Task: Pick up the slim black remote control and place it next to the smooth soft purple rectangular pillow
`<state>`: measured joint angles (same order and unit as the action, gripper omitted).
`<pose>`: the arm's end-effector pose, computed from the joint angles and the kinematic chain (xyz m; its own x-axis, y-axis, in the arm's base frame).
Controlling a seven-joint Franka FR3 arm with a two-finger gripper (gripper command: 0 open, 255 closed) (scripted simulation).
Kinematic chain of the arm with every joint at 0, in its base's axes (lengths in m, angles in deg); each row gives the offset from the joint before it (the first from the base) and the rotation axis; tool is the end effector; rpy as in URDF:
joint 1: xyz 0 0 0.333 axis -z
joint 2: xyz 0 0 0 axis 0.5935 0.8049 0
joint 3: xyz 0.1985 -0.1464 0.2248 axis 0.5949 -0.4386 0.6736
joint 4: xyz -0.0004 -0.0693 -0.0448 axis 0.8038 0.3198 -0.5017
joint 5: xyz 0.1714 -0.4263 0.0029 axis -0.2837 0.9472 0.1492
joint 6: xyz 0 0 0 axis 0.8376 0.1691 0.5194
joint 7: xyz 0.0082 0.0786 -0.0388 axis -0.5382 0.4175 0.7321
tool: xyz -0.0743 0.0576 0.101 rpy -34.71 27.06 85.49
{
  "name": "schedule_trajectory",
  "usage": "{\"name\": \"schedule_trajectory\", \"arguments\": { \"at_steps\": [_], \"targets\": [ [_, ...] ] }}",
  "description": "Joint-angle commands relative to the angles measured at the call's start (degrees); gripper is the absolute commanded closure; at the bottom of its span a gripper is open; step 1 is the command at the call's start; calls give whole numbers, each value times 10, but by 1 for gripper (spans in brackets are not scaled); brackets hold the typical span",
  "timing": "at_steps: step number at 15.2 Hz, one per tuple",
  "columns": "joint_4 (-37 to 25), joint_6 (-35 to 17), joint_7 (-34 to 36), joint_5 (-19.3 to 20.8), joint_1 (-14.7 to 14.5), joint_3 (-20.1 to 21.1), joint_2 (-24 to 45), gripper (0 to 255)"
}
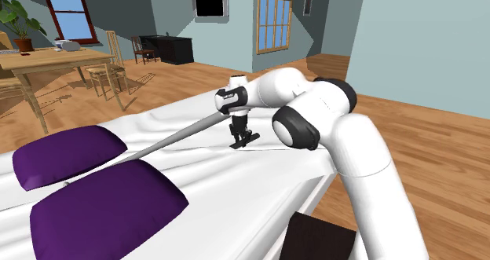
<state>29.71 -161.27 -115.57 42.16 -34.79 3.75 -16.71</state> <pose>0.6160 -0.4131 0.3298 0.3578 0.9338 0.0024 0.9332 -0.3575 -0.0355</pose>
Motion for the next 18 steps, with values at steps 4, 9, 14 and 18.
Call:
{"name": "schedule_trajectory", "arguments": {
  "at_steps": [4, 9, 14, 18],
  "targets": [
    [-22, 32, 7, 10, -2, -6, -12, 255],
    [-48, 65, 13, 18, -1, -10, -22, 255],
    [-77, 100, 17, 24, 2, -14, -29, 255],
    [-105, 129, 20, 27, 5, -16, -32, 255]
  ]
}}
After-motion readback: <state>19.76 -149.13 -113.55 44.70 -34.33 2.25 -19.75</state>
